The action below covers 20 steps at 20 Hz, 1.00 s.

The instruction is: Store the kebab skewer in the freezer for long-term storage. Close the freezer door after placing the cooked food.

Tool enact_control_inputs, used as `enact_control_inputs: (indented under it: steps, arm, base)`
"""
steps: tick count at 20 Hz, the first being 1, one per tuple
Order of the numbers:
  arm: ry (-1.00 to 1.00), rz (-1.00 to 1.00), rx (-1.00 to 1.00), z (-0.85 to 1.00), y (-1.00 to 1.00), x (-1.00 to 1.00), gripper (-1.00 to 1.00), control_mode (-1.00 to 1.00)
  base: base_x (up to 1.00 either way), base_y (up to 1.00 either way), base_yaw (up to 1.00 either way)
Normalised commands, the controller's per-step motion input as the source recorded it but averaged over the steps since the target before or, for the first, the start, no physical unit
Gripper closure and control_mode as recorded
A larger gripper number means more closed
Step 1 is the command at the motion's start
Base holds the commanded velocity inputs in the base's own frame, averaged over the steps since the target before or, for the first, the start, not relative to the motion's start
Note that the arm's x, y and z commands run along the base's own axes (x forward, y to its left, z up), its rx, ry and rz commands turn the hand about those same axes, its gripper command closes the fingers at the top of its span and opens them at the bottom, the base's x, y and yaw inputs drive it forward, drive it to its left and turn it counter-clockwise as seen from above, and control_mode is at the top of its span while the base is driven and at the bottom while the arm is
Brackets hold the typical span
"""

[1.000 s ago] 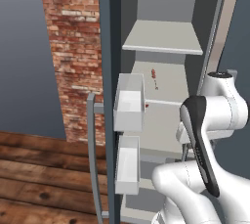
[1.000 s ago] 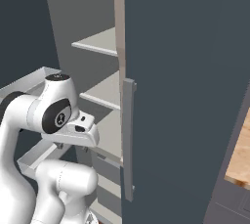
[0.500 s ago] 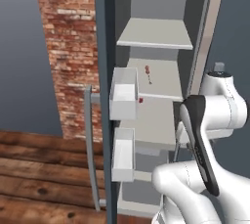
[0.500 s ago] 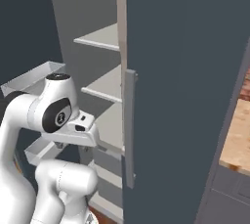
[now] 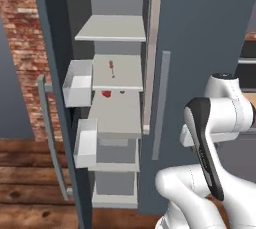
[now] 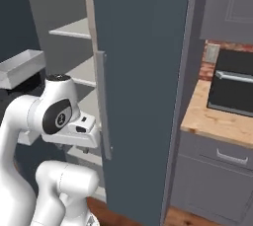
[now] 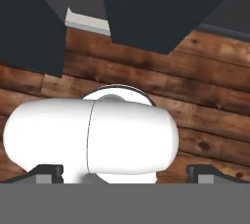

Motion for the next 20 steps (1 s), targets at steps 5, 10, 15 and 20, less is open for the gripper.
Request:
enact_control_inputs:
  steps: [5,10,15,20]
  arm:
    - [0.0,0.0,0.0,0.0,0.0,0.0,-1.0,1.0]
    - [0.0,0.0,0.0,0.0,0.0,0.0,-1.0,1.0]
    - [0.0,0.0,0.0,0.0,0.0,0.0,-1.0,1.0]
    - [0.0,0.0,0.0,0.0,0.0,0.0,-1.0,1.0]
  base:
    - [-0.37,-0.43,-0.25]
    - [-0.09,-0.54,-0.17]
    - [0.0,-0.86,-0.02]
    - [0.0,-0.82,-0.01]
